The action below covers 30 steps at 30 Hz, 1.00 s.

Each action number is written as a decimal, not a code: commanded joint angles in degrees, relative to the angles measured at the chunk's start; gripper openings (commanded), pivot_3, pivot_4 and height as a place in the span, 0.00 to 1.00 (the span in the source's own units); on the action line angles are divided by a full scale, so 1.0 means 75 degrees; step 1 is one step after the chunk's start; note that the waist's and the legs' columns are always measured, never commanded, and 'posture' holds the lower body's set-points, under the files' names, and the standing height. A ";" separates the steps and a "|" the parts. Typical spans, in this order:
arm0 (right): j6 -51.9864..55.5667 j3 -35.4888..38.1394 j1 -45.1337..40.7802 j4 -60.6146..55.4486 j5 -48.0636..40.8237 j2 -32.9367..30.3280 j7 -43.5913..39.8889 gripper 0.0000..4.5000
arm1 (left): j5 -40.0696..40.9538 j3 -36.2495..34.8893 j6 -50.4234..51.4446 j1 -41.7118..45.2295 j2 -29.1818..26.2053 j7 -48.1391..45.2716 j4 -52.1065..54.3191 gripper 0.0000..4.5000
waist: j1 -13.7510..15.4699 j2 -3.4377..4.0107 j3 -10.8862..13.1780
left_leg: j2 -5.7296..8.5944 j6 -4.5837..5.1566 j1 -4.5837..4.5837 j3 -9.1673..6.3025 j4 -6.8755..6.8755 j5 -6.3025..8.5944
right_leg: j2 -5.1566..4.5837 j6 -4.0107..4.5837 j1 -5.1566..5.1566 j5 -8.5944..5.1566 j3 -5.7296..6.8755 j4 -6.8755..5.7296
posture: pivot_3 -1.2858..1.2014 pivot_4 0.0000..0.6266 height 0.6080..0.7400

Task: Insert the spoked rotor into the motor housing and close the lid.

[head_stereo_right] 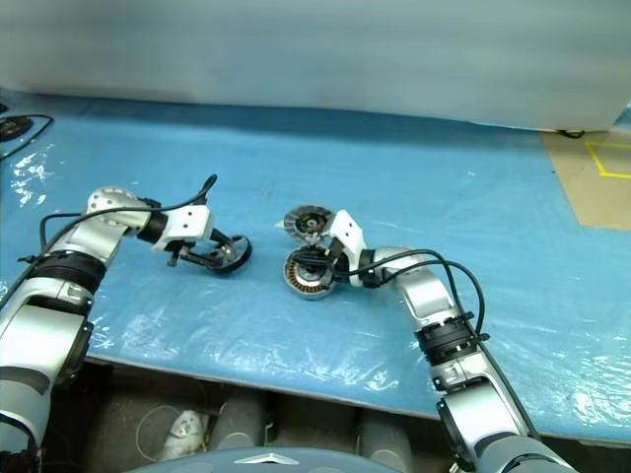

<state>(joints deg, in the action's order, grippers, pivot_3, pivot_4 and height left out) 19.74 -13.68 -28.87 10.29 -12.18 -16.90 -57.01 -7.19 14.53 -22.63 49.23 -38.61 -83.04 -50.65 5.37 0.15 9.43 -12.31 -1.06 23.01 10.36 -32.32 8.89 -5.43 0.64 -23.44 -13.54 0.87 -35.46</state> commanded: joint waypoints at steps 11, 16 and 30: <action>0.0710 0.1246 0.0053 -0.1157 -0.0800 -0.1053 0.0006 0.00 | 0.3152 -0.1478 0.3718 -0.1365 0.0517 -0.0289 0.3953 0.39 | 0.0046 -0.0008 0.0006 | 0.0009 0.0001 0.0074 0.0003 -0.0003 -0.0002 | -0.0009 0.0001 -0.0064 0.0001 0.0012 0.0000 | 0.52 0.24 1.00; 0.0876 0.1446 0.0465 -0.1399 -0.0849 -0.1564 0.0026 0.00 | 0.3444 -0.1213 0.4627 -0.1973 0.0941 0.0253 0.5315 0.39 | 0.0004 -0.0009 0.0007 | 0.0008 0.0001 0.0076 0.0003 0.0005 -0.0001 | -0.0007 0.0001 -0.0067 0.0001 0.0014 0.0003 | 0.52 0.24 1.00; 0.0740 0.1284 0.0502 -0.1210 -0.0800 -0.1587 0.0135 0.00 | 0.2983 -0.0705 0.4517 -0.2256 0.1435 0.1391 0.5696 0.39 | -0.0002 -0.0008 0.0007 | 0.0004 0.0004 0.0074 0.0004 -0.0024 -0.0002 | 0.0004 0.0006 -0.0074 -0.0002 -0.0008 -0.0011 | 0.52 0.24 1.00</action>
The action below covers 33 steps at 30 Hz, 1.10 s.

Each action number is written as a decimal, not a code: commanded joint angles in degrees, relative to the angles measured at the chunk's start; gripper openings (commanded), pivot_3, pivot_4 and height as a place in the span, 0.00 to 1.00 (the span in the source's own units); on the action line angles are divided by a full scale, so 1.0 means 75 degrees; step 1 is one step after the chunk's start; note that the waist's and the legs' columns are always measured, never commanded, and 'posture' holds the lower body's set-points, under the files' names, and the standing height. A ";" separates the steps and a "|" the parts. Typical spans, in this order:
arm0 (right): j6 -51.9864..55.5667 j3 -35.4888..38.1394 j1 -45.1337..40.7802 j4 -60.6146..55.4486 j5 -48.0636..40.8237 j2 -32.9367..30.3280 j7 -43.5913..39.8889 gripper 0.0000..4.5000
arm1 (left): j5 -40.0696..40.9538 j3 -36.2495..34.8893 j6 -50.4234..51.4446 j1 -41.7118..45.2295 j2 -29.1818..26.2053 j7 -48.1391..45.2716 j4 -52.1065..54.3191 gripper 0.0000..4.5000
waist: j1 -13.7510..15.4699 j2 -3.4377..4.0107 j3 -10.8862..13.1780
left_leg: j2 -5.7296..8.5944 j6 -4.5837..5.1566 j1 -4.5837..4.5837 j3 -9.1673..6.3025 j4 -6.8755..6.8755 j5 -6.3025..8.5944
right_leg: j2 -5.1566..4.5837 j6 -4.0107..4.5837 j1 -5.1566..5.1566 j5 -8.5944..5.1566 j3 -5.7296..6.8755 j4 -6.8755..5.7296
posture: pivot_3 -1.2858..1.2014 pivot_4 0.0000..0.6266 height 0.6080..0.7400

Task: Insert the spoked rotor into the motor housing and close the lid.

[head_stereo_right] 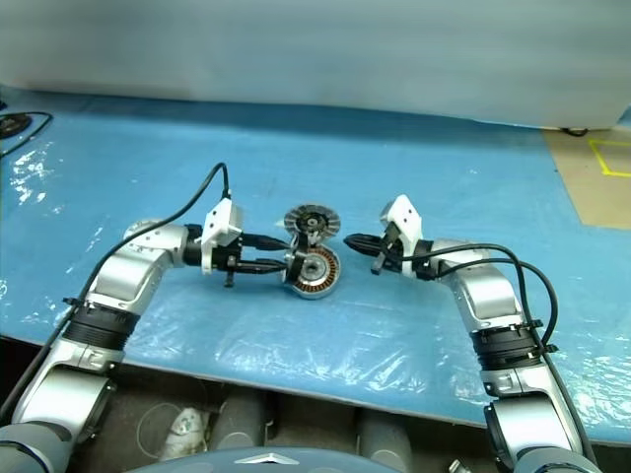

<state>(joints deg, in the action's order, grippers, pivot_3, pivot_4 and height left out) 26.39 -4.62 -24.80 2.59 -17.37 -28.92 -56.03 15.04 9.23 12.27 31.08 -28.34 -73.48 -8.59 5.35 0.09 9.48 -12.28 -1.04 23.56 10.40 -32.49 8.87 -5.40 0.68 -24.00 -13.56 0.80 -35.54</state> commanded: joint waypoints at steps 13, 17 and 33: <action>-0.0294 0.0066 0.0000 -0.0054 -0.0023 -0.0010 0.0021 0.00 | -0.0193 0.0258 -0.0132 0.0299 0.0042 0.0107 -0.0203 0.39 | 0.0001 0.0000 0.0000 | -0.0002 0.0001 -0.0002 0.0000 -0.0010 0.0000 | 0.0001 0.0000 0.0000 0.0000 -0.0001 -0.0012 | 0.52 0.24 1.00; -0.0359 0.0029 -0.0031 0.0030 0.0014 0.0021 0.0027 0.00 | -0.0147 0.0273 0.0088 0.0356 -0.0042 0.0060 -0.0122 0.39 | 0.0000 0.0000 0.0000 | -0.0005 0.0001 -0.0003 0.0000 -0.0014 0.0000 | 0.0003 0.0000 0.0000 0.0000 -0.0001 -0.0017 | 0.52 0.24 1.00; -0.0595 -0.0140 -0.0279 0.0322 0.0143 0.0136 -0.0009 0.00 | -0.0745 0.0941 0.0318 0.0058 -0.0530 0.0088 0.0196 0.61 | -0.0005 0.0002 -0.0001 | -0.0007 0.0001 -0.0009 0.0000 -0.0022 0.0000 | 0.0005 0.0000 0.0005 0.0000 -0.0005 -0.0025 | 0.52 0.24 1.00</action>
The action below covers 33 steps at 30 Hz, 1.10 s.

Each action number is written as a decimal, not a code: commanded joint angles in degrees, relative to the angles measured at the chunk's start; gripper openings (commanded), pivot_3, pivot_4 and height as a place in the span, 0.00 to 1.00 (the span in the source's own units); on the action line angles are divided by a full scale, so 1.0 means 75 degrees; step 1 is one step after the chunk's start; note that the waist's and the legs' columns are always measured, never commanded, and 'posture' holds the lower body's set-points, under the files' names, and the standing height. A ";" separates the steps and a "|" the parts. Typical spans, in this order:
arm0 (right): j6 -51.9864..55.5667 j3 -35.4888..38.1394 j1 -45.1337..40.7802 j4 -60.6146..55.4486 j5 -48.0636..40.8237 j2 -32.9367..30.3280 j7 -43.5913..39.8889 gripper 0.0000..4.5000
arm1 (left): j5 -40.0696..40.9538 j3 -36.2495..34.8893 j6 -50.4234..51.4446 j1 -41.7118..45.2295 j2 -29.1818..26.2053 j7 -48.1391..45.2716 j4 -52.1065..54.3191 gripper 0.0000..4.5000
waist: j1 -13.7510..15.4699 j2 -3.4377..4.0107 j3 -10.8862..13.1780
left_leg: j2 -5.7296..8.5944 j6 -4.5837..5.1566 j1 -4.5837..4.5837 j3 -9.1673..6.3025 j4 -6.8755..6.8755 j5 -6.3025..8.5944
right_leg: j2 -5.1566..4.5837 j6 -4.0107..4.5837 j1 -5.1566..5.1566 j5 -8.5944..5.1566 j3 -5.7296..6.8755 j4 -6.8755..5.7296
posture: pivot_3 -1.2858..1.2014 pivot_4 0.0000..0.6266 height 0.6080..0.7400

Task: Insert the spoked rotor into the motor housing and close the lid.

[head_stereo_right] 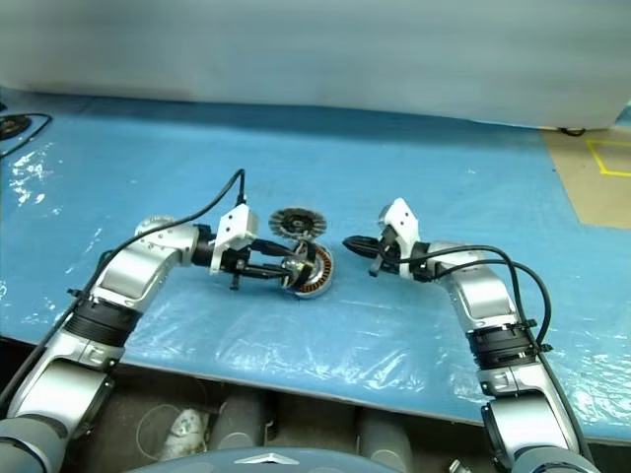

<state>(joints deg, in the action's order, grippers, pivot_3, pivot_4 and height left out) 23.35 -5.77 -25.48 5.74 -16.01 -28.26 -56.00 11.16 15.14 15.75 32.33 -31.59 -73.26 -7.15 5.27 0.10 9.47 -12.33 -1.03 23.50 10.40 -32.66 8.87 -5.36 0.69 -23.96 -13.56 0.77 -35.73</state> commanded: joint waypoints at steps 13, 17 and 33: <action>-0.0392 -0.0049 -0.0395 0.0181 0.0079 0.0165 -0.0052 0.00 | -0.0027 -0.0234 -0.0133 -0.0145 0.0300 0.0716 0.0086 1.00 | 0.0009 0.0004 -0.0002 | 0.0002 -0.0001 -0.0013 -0.0001 -0.0008 0.0000 | -0.0003 0.0000 0.0022 0.0000 -0.0001 0.0002 | 0.52 0.24 1.00; -0.0438 -0.0006 -0.0387 0.0244 0.0096 0.0150 -0.0042 0.00 | 0.0982 -0.0762 0.0592 -0.0157 0.0750 0.0789 0.0466 0.79 | 0.0013 0.0003 -0.0002 | 0.0005 0.0000 -0.0008 -0.0001 -0.0012 0.0000 | -0.0005 0.0000 0.0022 0.0000 -0.0001 0.0002 | 0.52 0.24 1.00; -0.0431 0.0116 -0.0545 0.0387 0.0064 0.0027 -0.0125 0.00 | 0.1506 -0.1221 0.0498 -0.0711 0.1174 0.1676 0.0969 0.00 | 0.0003 0.0003 -0.0002 | 0.0001 0.0001 -0.0010 -0.0001 -0.0012 0.0001 | -0.0002 0.0000 0.0021 0.0000 -0.0001 0.0002 | 0.52 0.24 1.00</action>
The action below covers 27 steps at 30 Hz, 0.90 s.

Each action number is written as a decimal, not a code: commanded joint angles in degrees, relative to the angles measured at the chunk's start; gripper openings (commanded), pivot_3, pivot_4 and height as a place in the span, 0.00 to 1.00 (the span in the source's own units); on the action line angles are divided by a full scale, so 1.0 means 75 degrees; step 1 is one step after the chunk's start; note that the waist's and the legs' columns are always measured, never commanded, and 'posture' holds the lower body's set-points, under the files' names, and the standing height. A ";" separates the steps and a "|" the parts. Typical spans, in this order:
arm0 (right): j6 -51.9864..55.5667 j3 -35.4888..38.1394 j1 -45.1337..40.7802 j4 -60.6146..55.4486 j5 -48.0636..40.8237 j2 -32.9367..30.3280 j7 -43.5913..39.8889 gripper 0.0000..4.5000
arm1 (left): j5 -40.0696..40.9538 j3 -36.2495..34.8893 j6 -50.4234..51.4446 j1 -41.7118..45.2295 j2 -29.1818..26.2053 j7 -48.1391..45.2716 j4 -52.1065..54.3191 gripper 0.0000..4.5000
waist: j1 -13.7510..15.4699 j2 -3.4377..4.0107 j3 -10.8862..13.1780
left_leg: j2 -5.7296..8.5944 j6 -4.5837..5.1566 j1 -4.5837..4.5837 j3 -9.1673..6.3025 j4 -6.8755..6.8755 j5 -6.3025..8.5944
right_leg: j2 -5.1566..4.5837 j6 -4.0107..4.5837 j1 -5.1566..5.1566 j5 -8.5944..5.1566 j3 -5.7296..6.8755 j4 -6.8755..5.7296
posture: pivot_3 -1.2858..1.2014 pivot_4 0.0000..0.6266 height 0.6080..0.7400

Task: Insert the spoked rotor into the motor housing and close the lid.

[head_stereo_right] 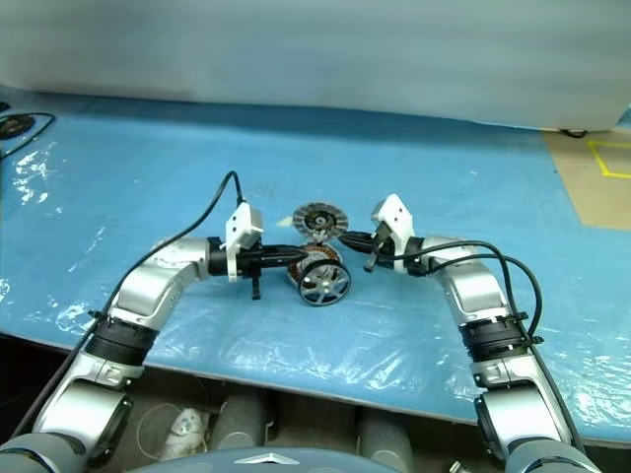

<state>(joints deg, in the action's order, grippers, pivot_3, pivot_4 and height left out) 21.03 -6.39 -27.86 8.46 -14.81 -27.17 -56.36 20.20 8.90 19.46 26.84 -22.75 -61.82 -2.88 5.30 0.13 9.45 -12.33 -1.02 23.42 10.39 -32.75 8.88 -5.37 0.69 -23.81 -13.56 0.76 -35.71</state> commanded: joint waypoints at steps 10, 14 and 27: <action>-0.0131 0.0342 -0.0294 0.0099 -0.0115 -0.0336 -0.0163 0.00 | 0.0613 -0.0389 -0.0085 -0.0383 0.0077 0.0165 0.1116 0.20 | 0.0000 0.0000 0.0000 | -0.0003 0.0001 0.0002 0.0000 0.0002 0.0000 | 0.0004 0.0000 -0.0002 0.0000 0.0001 0.0004 | 0.52 0.24 1.00; -0.0086 0.0374 -0.0166 -0.0036 -0.0127 -0.0376 -0.0106 0.00 | 0.0155 0.0038 -0.0052 -0.0167 0.0205 0.0455 0.0960 0.50 | 0.0002 0.0000 0.0000 | 0.0001 0.0003 -0.0001 0.0000 -0.0002 0.0001 | 0.0000 0.0000 0.0004 0.0000 -0.0002 0.0002 | 0.52 0.24 1.00; -0.0128 0.0348 0.0134 -0.0257 -0.0092 -0.0511 0.0038 0.00 | -0.0281 0.0605 0.0908 -0.0038 0.0193 0.0824 0.0346 0.65 | -0.0007 0.0000 0.0000 | -0.0002 0.0002 -0.0002 0.0000 -0.0001 0.0000 | 0.0007 -0.0001 0.0001 0.0000 -0.0004 0.0002 | 0.52 0.24 1.00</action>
<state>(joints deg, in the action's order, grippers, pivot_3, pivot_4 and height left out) 21.01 -5.09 -26.63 9.16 -14.88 -30.60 -56.20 18.15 13.30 25.45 26.51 -21.00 -55.88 -0.51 5.24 0.13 9.45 -12.33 -1.00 23.41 10.39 -32.76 8.88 -5.33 0.68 -23.79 -13.55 0.73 -35.69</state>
